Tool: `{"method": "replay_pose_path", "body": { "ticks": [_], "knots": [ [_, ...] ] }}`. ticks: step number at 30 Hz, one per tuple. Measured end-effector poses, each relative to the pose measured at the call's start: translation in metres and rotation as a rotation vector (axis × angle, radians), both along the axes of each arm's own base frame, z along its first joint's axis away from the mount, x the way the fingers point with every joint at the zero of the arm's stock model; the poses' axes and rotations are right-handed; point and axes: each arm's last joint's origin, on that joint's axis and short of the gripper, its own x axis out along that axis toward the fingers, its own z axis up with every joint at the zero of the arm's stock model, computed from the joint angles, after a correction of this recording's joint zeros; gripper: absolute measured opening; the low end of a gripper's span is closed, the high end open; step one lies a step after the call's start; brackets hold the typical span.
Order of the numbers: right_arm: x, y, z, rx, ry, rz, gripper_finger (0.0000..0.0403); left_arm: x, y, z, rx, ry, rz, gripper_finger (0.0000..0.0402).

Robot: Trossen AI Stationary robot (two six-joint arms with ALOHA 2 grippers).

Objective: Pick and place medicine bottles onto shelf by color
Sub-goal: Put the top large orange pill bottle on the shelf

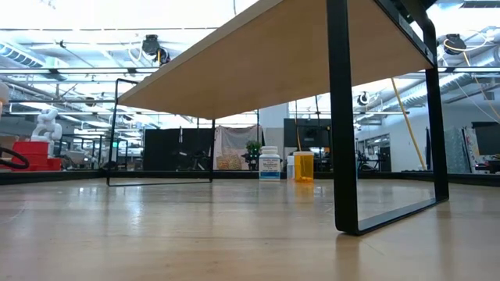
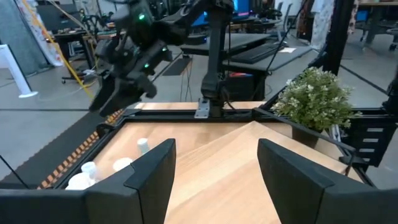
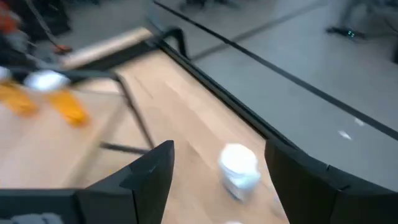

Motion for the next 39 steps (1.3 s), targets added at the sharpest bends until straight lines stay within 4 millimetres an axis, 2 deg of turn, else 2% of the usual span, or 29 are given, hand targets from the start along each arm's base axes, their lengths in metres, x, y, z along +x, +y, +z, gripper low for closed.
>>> {"method": "replay_pose_path", "body": {
  "ticks": [6,13,23,30,34,39],
  "knots": [
    [-0.003,-0.013,-0.021,0.039,0.145,-0.031,0.0264,0.000,0.000,-0.001,0.003,0.005,0.005,0.0230],
    [-0.001,-0.014,-0.043,0.082,0.283,-0.008,0.0301,0.000,0.001,-0.001,-0.013,0.005,0.024,0.0230],
    [-0.008,-0.009,-0.064,0.116,0.351,0.012,0.0307,0.000,0.003,-0.002,-0.012,0.012,0.084,0.0230],
    [-0.008,-0.005,-0.073,0.132,0.296,0.087,0.0307,0.000,0.008,-0.006,-0.015,0.046,0.131,0.0230],
    [-0.010,-0.005,-0.078,0.165,0.290,0.048,0.0307,0.000,0.008,-0.009,-0.010,0.068,0.134,0.0230],
    [-0.008,-0.008,-0.073,0.135,0.234,0.002,0.0316,0.000,0.008,-0.009,-0.022,0.072,0.136,0.0230]
  ]
}}
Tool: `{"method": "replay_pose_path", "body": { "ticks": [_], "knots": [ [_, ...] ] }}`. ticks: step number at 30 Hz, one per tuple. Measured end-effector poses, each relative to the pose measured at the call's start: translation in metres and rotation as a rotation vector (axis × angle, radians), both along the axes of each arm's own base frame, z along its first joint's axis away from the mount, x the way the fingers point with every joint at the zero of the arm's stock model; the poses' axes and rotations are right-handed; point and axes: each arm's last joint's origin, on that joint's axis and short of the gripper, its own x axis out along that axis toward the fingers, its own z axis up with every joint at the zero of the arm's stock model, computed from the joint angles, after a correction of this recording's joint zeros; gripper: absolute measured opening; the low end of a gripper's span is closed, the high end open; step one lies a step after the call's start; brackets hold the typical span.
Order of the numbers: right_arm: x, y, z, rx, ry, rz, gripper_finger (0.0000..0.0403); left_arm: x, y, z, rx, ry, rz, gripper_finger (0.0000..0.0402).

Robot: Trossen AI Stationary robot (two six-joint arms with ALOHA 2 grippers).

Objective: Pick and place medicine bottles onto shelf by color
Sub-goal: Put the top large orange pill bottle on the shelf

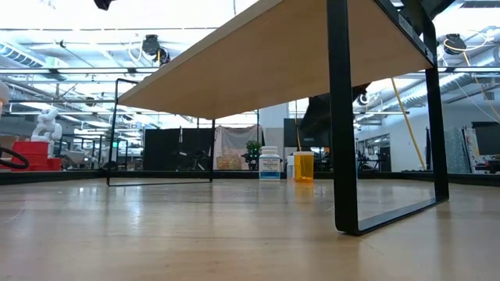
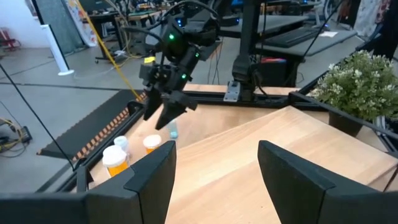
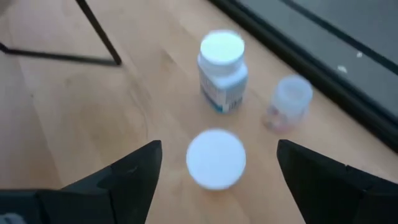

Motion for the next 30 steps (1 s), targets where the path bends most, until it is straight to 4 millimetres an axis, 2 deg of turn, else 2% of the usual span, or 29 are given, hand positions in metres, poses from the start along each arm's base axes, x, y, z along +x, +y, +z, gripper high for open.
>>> {"method": "replay_pose_path", "body": {
  "ticks": [3,9,30],
  "knots": [
    [0.004,-0.002,-0.001,-0.022,-0.017,0.010,0.0329,0.000,0.000,0.000,-0.017,0.000,0.003,0.0230],
    [0.011,-0.006,-0.020,-0.033,0.053,0.055,0.0340,0.000,0.000,-0.001,-0.017,0.006,0.004,0.0230],
    [0.014,-0.011,-0.031,-0.127,0.121,0.158,0.0337,0.000,0.000,-0.001,-0.015,0.005,0.013,0.0230]
  ]
}}
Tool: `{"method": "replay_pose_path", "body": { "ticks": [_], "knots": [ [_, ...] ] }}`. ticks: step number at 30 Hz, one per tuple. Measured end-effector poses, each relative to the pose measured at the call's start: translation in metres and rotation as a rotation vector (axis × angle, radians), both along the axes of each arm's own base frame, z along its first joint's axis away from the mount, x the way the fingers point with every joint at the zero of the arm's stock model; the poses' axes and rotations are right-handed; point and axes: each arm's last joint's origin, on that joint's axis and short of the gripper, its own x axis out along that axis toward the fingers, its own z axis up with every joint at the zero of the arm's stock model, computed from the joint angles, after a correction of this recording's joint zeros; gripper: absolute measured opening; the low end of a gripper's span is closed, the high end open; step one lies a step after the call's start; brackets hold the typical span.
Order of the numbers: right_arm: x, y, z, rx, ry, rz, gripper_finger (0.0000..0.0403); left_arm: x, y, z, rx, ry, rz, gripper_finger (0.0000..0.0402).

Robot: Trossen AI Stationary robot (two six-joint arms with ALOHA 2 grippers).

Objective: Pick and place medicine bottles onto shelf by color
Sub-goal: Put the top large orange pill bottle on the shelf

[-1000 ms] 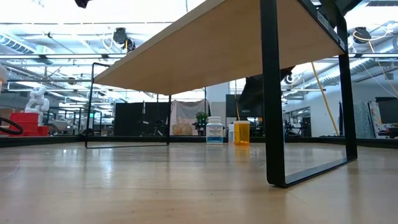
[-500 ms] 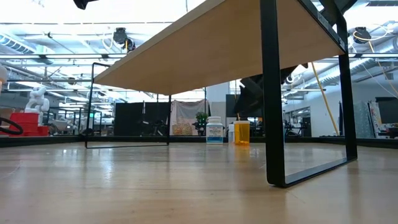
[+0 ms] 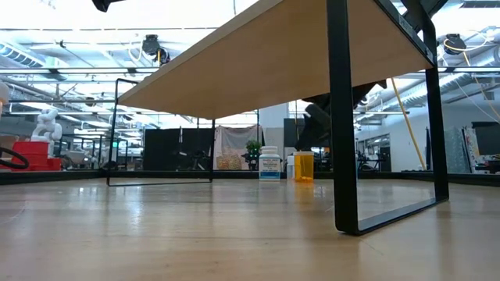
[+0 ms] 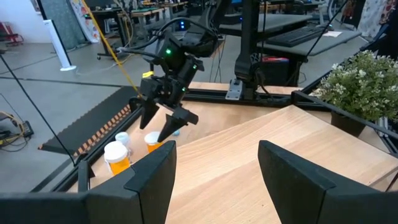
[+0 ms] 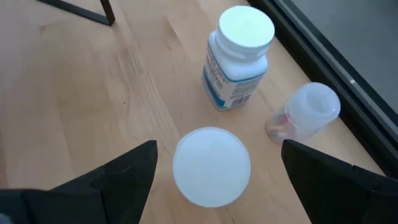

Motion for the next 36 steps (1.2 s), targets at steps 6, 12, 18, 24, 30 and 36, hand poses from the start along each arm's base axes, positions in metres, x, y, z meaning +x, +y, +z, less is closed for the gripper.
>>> {"method": "replay_pose_path", "body": {
  "ticks": [6,12,18,24,30,36],
  "knots": [
    [-0.004,0.003,-0.009,-0.022,0.000,0.018,0.0337,0.000,0.000,0.000,0.000,0.000,0.000,0.0230],
    [-0.004,0.003,-0.013,-0.021,0.012,0.040,0.0336,0.000,0.000,0.000,0.005,0.000,-0.001,0.0230],
    [-0.001,0.000,-0.027,-0.003,0.033,0.051,0.0335,0.000,0.000,0.001,0.001,-0.013,-0.001,0.0230],
    [0.001,-0.001,-0.028,-0.014,0.021,0.055,0.0310,0.000,0.000,0.001,0.002,-0.012,-0.002,0.0230],
    [0.000,-0.001,-0.029,-0.019,0.033,0.064,0.0270,0.000,0.000,0.001,0.018,-0.007,-0.004,0.0230],
    [0.001,-0.001,-0.029,-0.018,0.031,0.062,0.0225,0.000,0.000,0.001,0.018,-0.007,-0.004,0.0230]
  ]
}}
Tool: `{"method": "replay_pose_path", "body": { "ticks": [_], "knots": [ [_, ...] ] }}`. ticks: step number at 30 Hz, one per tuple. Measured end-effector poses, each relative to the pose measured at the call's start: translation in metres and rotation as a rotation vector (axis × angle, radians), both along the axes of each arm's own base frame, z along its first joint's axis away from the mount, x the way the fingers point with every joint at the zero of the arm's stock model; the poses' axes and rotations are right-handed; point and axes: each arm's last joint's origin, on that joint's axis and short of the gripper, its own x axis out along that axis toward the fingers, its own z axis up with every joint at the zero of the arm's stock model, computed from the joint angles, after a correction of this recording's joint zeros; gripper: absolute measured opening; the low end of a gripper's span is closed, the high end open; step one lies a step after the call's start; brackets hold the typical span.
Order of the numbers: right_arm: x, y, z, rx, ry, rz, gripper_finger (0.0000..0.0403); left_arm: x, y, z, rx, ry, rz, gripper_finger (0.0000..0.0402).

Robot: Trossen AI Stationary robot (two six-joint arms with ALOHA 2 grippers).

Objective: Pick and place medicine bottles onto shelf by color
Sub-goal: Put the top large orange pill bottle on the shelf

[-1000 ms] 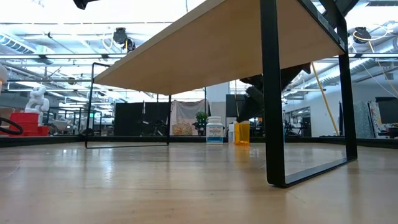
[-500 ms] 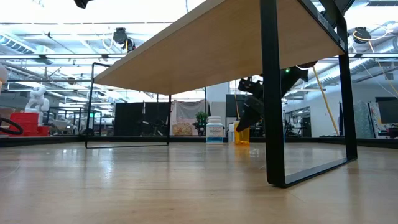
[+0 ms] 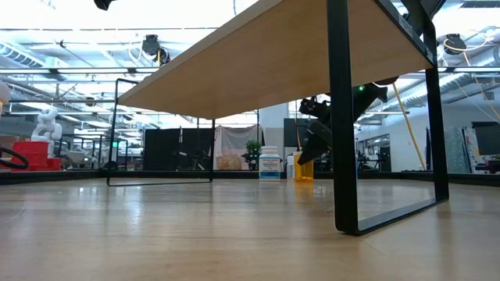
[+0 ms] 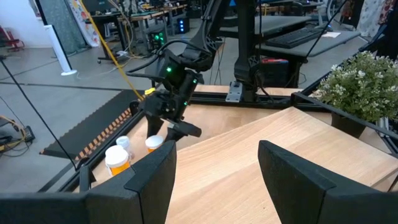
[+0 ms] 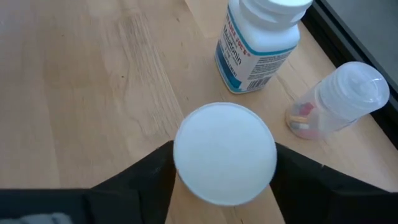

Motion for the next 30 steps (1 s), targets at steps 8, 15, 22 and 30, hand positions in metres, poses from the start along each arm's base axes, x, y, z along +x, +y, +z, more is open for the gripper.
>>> {"method": "replay_pose_path", "body": {
  "ticks": [8,15,22,30],
  "knots": [
    [0.000,0.000,0.000,0.000,-0.001,0.000,0.0193,0.000,0.000,0.000,0.000,0.001,0.000,0.0230],
    [-0.001,0.002,0.009,0.013,-0.034,-0.018,0.0203,0.000,0.000,0.000,0.000,0.000,0.000,0.0230],
    [-0.007,0.008,0.035,0.053,-0.138,-0.013,0.0199,0.000,0.000,0.000,0.001,0.001,0.000,0.0230],
    [-0.012,0.024,0.069,0.000,-0.250,0.044,0.0205,0.000,0.000,0.000,0.001,0.000,0.000,0.0230]
  ]
}}
